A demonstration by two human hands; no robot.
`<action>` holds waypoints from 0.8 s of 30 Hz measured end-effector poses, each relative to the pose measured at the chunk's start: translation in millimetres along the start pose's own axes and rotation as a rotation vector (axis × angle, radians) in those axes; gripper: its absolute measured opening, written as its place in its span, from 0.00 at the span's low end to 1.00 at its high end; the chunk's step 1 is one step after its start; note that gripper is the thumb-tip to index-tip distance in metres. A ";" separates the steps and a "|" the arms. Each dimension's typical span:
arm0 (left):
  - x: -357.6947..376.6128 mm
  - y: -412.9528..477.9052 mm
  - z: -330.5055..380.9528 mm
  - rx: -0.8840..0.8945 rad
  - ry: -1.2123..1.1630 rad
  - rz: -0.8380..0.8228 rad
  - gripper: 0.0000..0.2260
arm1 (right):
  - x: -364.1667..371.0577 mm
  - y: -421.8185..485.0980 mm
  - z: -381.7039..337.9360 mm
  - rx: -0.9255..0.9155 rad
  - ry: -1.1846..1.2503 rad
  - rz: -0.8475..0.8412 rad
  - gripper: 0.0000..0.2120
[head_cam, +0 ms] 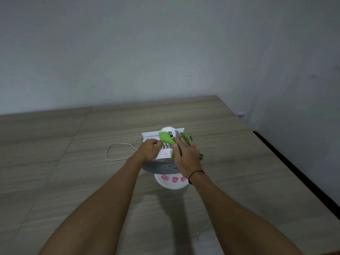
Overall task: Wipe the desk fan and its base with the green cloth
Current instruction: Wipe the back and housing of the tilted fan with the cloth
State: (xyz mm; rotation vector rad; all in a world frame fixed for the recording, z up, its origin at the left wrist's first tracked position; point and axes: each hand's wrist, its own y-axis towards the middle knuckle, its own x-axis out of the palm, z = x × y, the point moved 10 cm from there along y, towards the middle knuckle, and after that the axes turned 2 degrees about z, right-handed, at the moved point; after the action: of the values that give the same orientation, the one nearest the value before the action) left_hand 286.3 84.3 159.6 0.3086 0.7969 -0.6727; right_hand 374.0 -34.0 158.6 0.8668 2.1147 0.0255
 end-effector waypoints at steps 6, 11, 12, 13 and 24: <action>-9.0 -4.3 30.6 0.009 -0.156 0.100 0.17 | -38.3 5.6 52.1 0.445 0.470 0.235 0.20; 16.5 -4.5 44.5 -0.077 -0.052 -0.049 0.31 | -28.8 4.6 77.1 0.704 0.429 0.085 0.19; 20.9 -3.6 45.3 -0.071 0.001 -0.065 0.30 | -29.9 4.1 77.9 0.721 0.432 0.072 0.20; 24.2 -1.5 45.6 -0.057 0.062 -0.069 0.29 | -32.1 3.4 79.2 0.732 0.430 0.066 0.19; -27.8 -1.8 77.2 0.079 -0.209 0.314 0.10 | -60.3 33.1 36.4 0.473 0.715 0.128 0.09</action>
State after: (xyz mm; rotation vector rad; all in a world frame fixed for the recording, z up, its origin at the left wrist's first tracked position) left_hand 313.9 57.0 232.0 0.4179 0.5084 -0.4330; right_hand 443.9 -54.2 186.6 1.4306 2.7828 -0.1204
